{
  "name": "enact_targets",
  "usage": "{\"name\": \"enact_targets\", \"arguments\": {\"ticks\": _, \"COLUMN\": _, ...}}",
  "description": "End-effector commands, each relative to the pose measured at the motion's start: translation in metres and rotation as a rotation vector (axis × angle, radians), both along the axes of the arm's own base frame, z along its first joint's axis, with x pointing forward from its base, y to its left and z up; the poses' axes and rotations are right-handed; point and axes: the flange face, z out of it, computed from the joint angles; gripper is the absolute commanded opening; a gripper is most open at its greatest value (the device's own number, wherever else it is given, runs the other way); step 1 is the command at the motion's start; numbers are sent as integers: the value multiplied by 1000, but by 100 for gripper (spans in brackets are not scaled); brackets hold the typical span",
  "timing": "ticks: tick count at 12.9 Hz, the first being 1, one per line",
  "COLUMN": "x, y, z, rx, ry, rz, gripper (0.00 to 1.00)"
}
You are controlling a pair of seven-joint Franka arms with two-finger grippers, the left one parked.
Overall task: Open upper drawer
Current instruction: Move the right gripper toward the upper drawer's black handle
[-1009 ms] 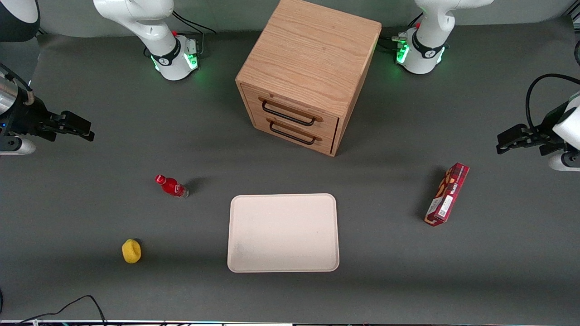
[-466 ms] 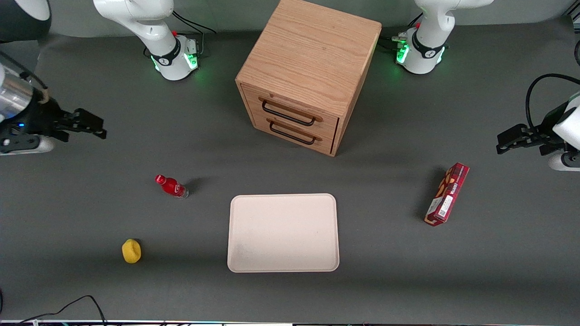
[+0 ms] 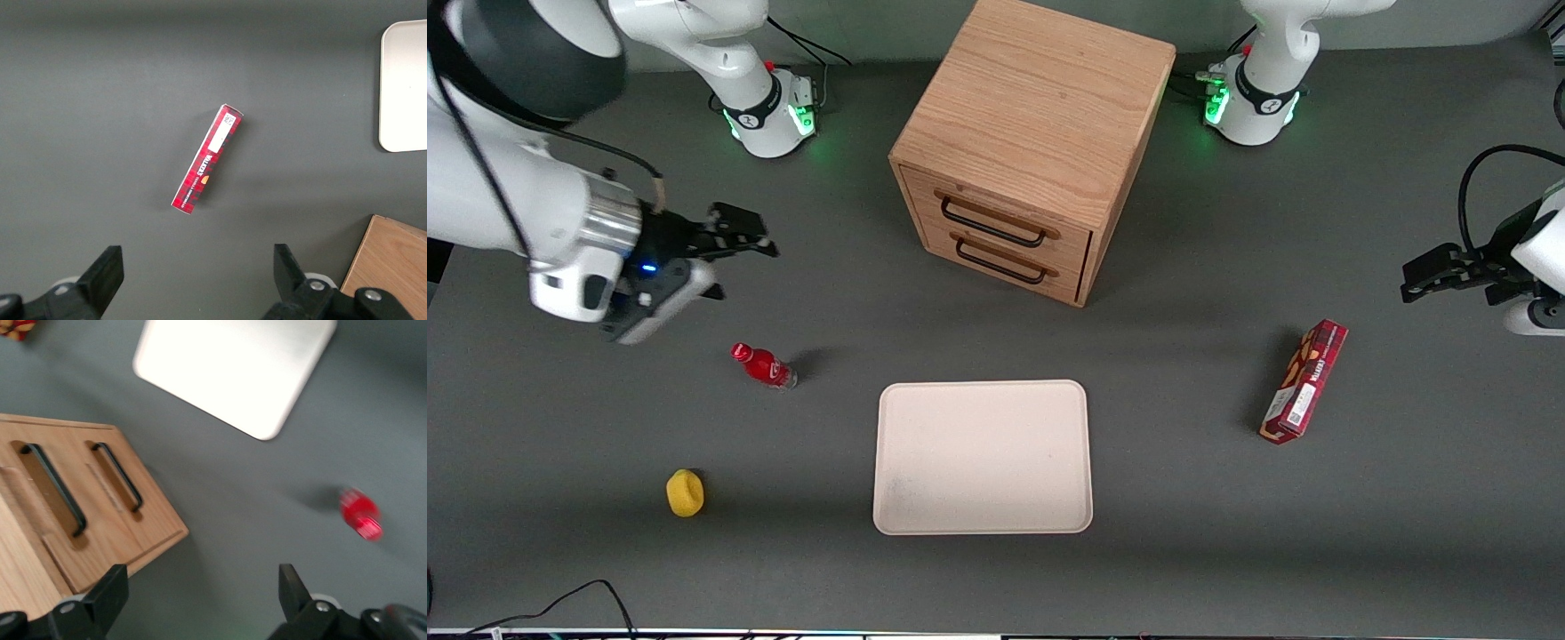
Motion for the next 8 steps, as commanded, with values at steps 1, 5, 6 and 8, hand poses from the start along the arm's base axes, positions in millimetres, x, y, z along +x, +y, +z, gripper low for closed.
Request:
{"name": "enact_targets", "arguments": {"ticks": 1, "x": 4, "y": 66, "z": -5, "rx": 52, "ry": -11, "rz": 157, "gripper": 100}}
{"name": "enact_targets", "arguments": {"ticks": 5, "x": -6, "y": 153, "z": -48, "rx": 44, "ry": -41, "rz": 335, "gripper": 100}}
{"name": "enact_targets", "arguments": {"ticks": 6, "x": -15, "y": 176, "z": -58, "rx": 21, "ry": -61, "rz": 391, "gripper": 100}}
{"name": "enact_targets", "arguments": {"ticks": 8, "x": -26, "y": 204, "z": -71, "rx": 18, "ry": -76, "rz": 442, "gripper": 100}}
